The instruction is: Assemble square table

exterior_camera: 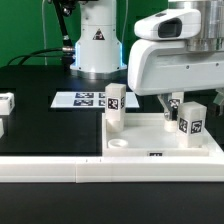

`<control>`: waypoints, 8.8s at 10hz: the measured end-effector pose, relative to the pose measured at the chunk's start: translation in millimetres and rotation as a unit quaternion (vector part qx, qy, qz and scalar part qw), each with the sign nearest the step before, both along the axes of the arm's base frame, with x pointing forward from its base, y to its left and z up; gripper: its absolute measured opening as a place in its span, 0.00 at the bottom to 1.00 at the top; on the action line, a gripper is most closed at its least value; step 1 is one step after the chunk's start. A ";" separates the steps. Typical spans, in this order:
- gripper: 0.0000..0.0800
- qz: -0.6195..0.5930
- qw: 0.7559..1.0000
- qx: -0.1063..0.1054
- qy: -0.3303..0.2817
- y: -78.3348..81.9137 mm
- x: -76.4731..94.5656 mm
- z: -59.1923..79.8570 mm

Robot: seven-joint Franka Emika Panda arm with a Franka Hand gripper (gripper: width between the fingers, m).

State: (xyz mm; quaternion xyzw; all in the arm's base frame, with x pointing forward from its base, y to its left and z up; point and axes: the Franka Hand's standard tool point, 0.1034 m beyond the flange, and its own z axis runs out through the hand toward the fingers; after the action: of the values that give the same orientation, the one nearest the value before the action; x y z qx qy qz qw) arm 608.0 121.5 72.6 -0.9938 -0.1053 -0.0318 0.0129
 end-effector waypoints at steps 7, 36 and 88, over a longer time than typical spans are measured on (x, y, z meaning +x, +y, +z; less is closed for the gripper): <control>0.36 -0.125 0.992 0.022 0.005 -6.8 1.5 0.1; 0.81 -0.181 0.983 0.013 0.005 -171.5 -55.9 29.9; 0.81 -0.086 0.912 -0.027 0.400 -348.6 -245.1 -44.5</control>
Offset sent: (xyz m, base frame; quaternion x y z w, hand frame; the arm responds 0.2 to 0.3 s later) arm 0.0000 0.0000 0.0000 0.0000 0.0000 0.0000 1.0000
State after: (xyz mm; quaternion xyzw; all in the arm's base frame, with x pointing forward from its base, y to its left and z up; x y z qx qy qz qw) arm 362.9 -227.1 28.1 -0.9284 -0.0067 0.3708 0.0244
